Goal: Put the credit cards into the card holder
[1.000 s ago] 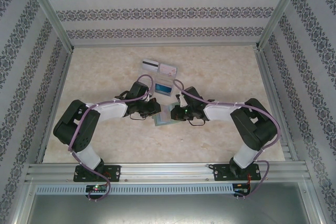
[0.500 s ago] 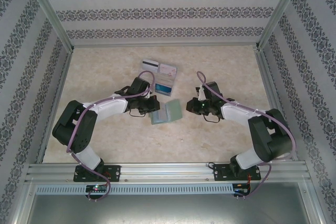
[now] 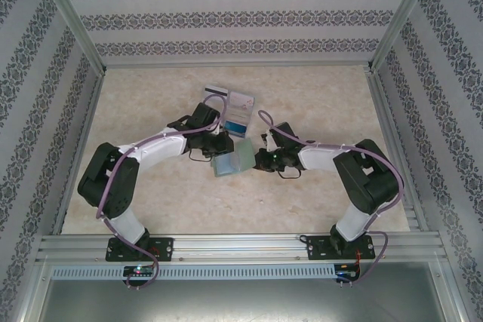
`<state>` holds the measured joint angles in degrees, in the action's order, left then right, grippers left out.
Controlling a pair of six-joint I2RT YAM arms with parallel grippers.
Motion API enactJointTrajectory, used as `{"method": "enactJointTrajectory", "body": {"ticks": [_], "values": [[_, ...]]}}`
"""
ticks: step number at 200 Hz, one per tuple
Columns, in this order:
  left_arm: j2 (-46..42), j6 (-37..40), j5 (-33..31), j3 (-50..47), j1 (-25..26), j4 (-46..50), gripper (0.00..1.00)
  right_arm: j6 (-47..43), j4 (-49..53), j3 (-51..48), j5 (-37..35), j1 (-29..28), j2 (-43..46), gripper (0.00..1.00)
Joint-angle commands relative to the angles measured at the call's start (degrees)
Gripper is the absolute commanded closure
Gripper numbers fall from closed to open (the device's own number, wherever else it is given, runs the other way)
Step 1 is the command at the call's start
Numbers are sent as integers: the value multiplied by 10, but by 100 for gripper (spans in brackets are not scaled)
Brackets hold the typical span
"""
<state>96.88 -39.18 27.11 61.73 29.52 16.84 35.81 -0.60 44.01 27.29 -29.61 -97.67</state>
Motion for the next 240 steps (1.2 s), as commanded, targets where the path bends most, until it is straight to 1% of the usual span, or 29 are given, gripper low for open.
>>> {"method": "enactJointTrajectory", "body": {"ticks": [1, 24, 40, 52, 92, 118, 140, 163, 177, 191, 204, 222, 240], "values": [[17, 13, -3, 24, 7, 27, 84, 1, 1, 22, 7, -10, -12, 88], [35, 20, -5, 52, 14, 48, 83, -5, 13, 35, 2, -21, -18, 88], [48, 23, -4, 68, 20, 55, 77, -8, 17, 40, -1, -26, -23, 88], [56, 20, -3, 75, 25, 50, 75, -6, 15, 38, 1, -26, -27, 88], [95, 2, 15, 97, 47, 21, 70, -5, 16, 27, -2, -19, -23, 88], [101, 0, 18, 107, 50, 20, 62, -17, 26, 5, -3, 14, 6, 88], [87, 17, -2, 121, 48, 50, 54, -41, 51, -11, -2, 59, 40, 88], [61, 37, -26, 134, 35, 83, 49, -85, 93, -4, -11, 96, 77, 87], [44, 43, -31, 133, 17, 89, 47, -125, 126, 22, -27, 102, 91, 81], [30, 48, -41, 131, -7, 98, 44, -163, 159, 62, -45, 102, 92, 67], [21, 54, -43, 125, -34, 97, 43, -187, 173, 101, -56, 102, 85, 58], [3, 56, -46, 105, -72, 75, 42, -218, 191, 166, -68, 99, 60, 50], [-11, 52, -46, 82, -112, 47, 42, -242, 203, 230, -69, 97, 27, 46]]}}
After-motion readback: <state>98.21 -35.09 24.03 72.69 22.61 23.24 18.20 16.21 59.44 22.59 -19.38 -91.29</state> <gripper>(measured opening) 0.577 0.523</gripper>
